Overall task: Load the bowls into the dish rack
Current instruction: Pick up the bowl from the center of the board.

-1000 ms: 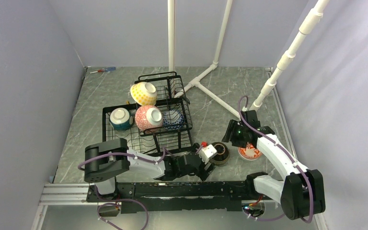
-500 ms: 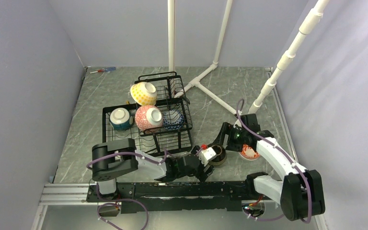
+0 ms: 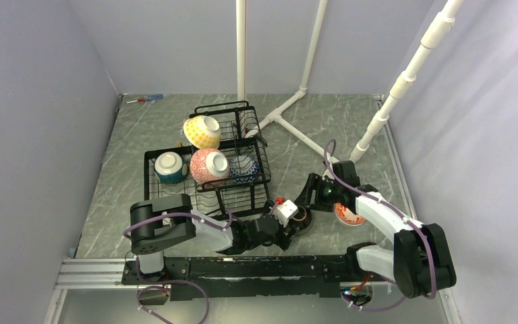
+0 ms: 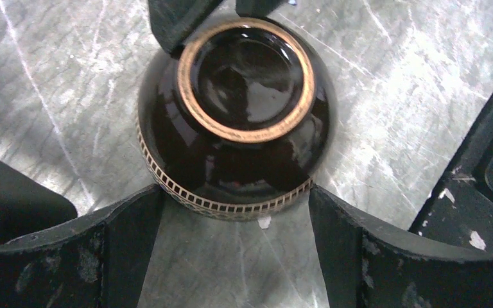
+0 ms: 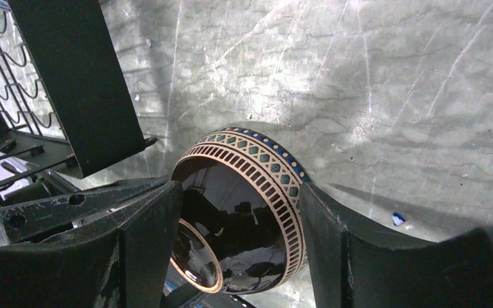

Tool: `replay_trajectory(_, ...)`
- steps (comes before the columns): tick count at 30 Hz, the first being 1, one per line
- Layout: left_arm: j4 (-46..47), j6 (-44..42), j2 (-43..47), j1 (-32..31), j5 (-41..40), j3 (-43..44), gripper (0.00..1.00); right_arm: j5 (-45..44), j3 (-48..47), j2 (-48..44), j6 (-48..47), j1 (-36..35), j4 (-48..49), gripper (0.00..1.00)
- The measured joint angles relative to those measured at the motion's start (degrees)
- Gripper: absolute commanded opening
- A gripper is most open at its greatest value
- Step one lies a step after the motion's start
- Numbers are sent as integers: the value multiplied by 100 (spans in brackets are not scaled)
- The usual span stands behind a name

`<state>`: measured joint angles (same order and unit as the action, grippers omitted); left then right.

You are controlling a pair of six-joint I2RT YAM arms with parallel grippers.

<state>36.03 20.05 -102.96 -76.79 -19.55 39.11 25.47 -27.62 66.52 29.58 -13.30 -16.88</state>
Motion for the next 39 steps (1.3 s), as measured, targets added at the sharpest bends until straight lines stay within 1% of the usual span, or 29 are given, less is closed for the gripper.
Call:
replay_trajectory(4,219,50,0,35,-26,-116,86,136,63,35,11,-11,155,56)
replay_trajectory(9,431,35,68,39,26,-302,80,299,142,26,11,-9,295,49)
replay_trajectory(14,184,7,125,39,85,-240,79,365,260,-68,11,0,444,48)
replay_trajectory(19,11,4,136,39,76,-168,76,428,262,-317,11,11,356,48)
replay_trajectory(22,-199,-15,151,37,74,-79,76,721,192,-516,42,9,284,48)
replay_trajectory(24,-339,-37,155,37,101,-7,76,1082,105,-592,70,-44,216,48)
replay_trajectory(26,-468,-31,190,35,197,35,77,1340,90,-616,74,-155,181,49)
replay_trajectory(30,-841,-28,356,26,262,48,80,1851,173,-605,227,-413,-319,52)
replay_trajectory(35,-1602,31,678,-81,313,57,82,1705,52,-610,356,-699,-549,56)
replay_trajectory(37,-1904,79,828,-195,313,52,83,1497,-70,-623,374,-850,-699,59)
replay_trajectory(39,-2107,146,957,-267,317,33,83,1314,-173,-671,365,-955,-863,65)
